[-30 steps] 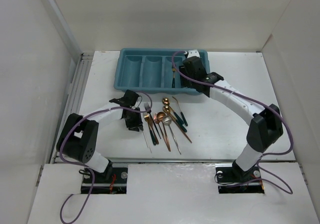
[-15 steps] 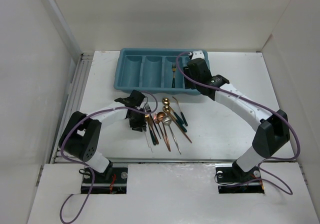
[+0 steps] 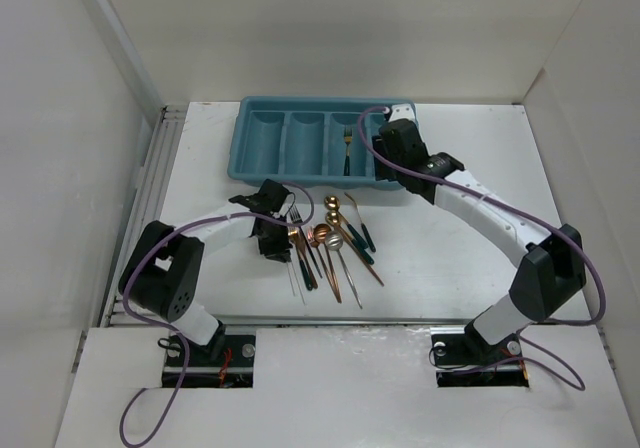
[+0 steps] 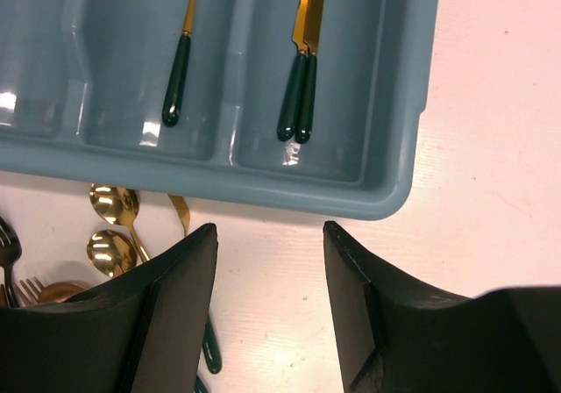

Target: Sort the eating utensils into containers

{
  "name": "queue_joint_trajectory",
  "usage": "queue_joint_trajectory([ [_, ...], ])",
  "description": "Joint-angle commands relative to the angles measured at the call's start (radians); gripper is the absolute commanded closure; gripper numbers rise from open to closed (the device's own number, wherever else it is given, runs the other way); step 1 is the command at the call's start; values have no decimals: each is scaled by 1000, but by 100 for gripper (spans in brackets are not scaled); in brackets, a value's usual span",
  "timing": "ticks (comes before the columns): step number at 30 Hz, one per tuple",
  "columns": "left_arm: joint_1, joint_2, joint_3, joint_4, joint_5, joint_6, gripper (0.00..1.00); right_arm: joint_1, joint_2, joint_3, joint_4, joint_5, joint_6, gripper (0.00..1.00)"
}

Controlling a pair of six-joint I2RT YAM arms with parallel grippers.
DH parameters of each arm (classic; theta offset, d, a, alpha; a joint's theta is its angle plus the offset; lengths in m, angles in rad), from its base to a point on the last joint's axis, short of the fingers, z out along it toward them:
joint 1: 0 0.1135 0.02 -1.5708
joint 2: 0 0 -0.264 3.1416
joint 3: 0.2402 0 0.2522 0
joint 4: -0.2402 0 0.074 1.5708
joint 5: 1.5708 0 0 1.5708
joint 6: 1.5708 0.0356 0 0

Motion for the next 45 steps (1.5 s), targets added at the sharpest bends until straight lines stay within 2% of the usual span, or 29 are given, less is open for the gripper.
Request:
queue_joint_trajectory([
  [1,36,54,-28,-30,-76,5,93,-14,-52,-10,1,32,0,43],
  [2,51,54,-28,-39,-98,5,99,-14,-52,-10,1,32,0,43],
  [5,100,42,-28,-59,-109,19,100,-14,-72,-19,-8,41,0,43],
  [6,100,42,-37,-59,-84,19,95,-14,-72,-19,-8,50,0,43],
  [8,100,24,-37,-59,-60,19,79,-14,-84,-19,-8,50,0,43],
  [10,100,24,-58,-47,-33,19,73,-14,-93,-19,-18,60,0,43],
  [12,100,24,-69,-22,-24,19,79,-14,-94,-19,-18,60,0,43],
  [14,100,24,-78,-2,-24,19,92,-14,-94,-19,-18,60,0,43],
  [18,100,44,-87,19,-38,28,100,-14,-94,-19,-36,69,0,43],
  [24,100,53,-61,18,-58,37,100,-14,-112,-19,-45,78,0,43],
  [28,120,10,37,-69,-58,74,100,-14,-132,-10,-54,78,0,44],
  [32,166,-74,127,-229,-76,138,100,-14,-150,-10,-55,78,0,45],
  [36,247,-131,192,-324,-95,195,100,-14,-159,10,-55,78,-9,45],
  [40,309,-192,259,-401,-125,278,100,-14,-160,28,-44,51,-29,45],
  [42,346,-228,293,-412,-80,290,100,-14,-150,51,-33,37,-38,45],
  [45,328,-249,423,-439,-82,332,100,-14,-129,79,-21,14,-61,45],
])
